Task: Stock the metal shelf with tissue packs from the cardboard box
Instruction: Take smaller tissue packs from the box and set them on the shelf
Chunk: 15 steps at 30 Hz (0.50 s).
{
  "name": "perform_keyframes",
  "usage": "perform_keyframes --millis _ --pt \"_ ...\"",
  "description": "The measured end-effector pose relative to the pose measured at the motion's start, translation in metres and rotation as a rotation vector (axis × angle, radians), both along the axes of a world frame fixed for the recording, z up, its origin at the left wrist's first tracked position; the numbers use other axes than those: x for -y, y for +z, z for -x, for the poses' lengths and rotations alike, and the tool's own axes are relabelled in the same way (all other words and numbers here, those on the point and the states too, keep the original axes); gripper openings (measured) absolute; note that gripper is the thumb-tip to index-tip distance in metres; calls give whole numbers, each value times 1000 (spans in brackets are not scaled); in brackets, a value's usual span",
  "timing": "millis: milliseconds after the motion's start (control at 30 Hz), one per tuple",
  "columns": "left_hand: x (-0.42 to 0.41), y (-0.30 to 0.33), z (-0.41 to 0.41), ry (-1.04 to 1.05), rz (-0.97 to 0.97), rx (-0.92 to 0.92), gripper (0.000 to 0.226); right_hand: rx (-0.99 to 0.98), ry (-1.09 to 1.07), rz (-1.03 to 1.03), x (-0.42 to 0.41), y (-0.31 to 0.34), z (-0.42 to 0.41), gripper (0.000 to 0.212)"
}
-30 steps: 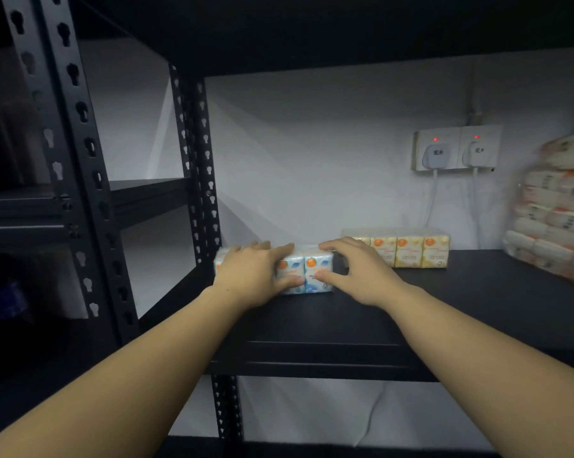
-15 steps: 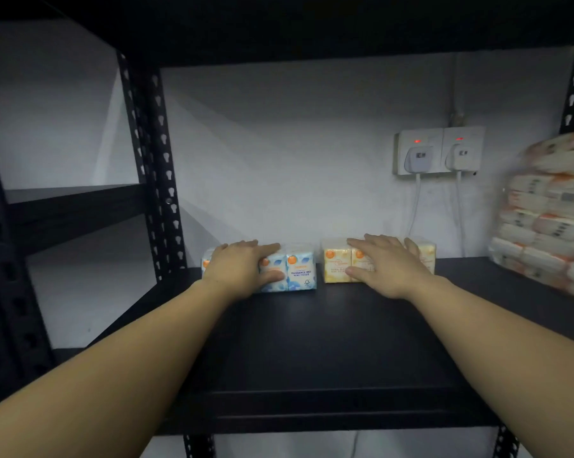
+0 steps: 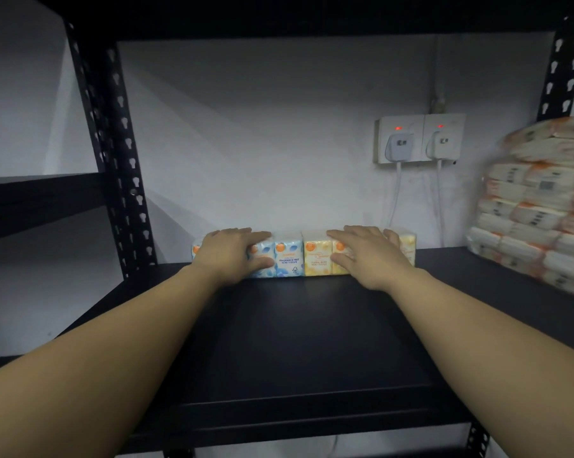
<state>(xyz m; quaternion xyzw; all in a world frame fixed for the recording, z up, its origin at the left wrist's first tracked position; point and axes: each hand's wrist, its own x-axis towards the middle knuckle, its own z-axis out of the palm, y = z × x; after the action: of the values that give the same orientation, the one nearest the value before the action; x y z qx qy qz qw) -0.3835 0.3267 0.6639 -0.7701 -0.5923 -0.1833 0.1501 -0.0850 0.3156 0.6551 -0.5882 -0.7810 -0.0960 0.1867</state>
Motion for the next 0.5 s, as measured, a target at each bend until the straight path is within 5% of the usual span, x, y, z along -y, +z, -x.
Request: perform_keyframes --millis 333,500 --pt "31 18 -11 66 195 -100 85 22 -33 4 25 11 10 76" --pt "104 18 -21 -12 174 1 92 -30 -2 47 92 21 23 77"
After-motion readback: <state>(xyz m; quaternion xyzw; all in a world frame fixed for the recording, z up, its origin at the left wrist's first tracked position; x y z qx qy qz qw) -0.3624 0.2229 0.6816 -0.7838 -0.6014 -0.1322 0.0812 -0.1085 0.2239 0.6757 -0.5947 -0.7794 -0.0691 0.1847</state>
